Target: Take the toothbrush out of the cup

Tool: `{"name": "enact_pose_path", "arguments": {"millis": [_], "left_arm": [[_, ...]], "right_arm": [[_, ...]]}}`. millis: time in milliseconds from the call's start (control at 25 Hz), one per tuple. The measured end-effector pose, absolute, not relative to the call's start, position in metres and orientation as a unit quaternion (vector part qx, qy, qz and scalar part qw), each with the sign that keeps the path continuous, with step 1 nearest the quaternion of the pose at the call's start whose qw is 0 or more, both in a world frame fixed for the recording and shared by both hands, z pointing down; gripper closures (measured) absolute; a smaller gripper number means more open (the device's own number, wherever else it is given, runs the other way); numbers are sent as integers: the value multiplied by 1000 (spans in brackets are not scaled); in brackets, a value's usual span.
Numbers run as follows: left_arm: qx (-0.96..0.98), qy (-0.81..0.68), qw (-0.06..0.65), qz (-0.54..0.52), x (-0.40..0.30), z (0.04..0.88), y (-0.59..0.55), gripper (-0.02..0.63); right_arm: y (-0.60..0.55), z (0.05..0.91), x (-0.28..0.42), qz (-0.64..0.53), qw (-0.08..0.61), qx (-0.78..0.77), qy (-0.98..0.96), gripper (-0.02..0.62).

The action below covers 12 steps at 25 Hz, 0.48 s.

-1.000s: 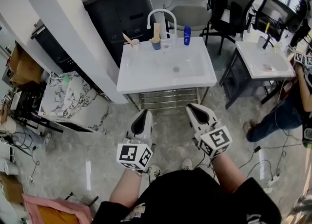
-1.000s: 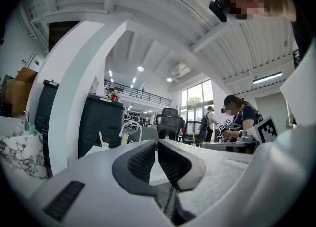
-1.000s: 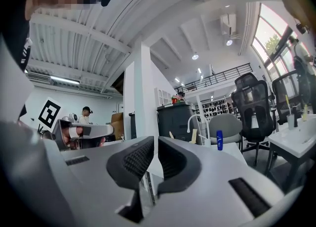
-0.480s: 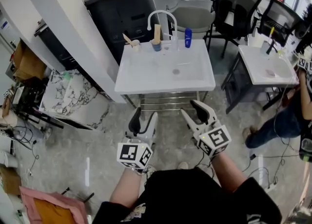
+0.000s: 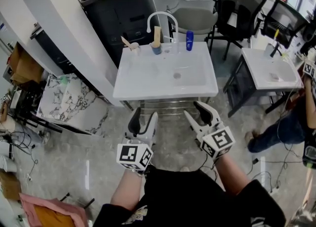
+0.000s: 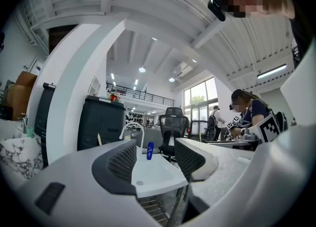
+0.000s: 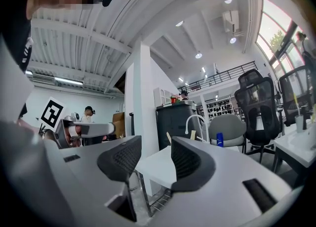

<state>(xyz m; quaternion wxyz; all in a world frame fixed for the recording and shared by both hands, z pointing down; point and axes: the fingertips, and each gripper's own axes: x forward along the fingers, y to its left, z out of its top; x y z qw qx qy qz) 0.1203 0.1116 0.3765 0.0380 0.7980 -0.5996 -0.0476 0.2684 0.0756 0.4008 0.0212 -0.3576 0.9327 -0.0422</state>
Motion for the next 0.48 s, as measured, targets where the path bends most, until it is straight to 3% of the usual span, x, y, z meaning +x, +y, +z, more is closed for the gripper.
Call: {"name": "enact_pose_path", "arguments": {"millis": [480], "left_arm": [[818,-571,46,-55,5,399,14,379]], "right_arm": [[-18,422,159,-46,15,-396,917,407]]}}
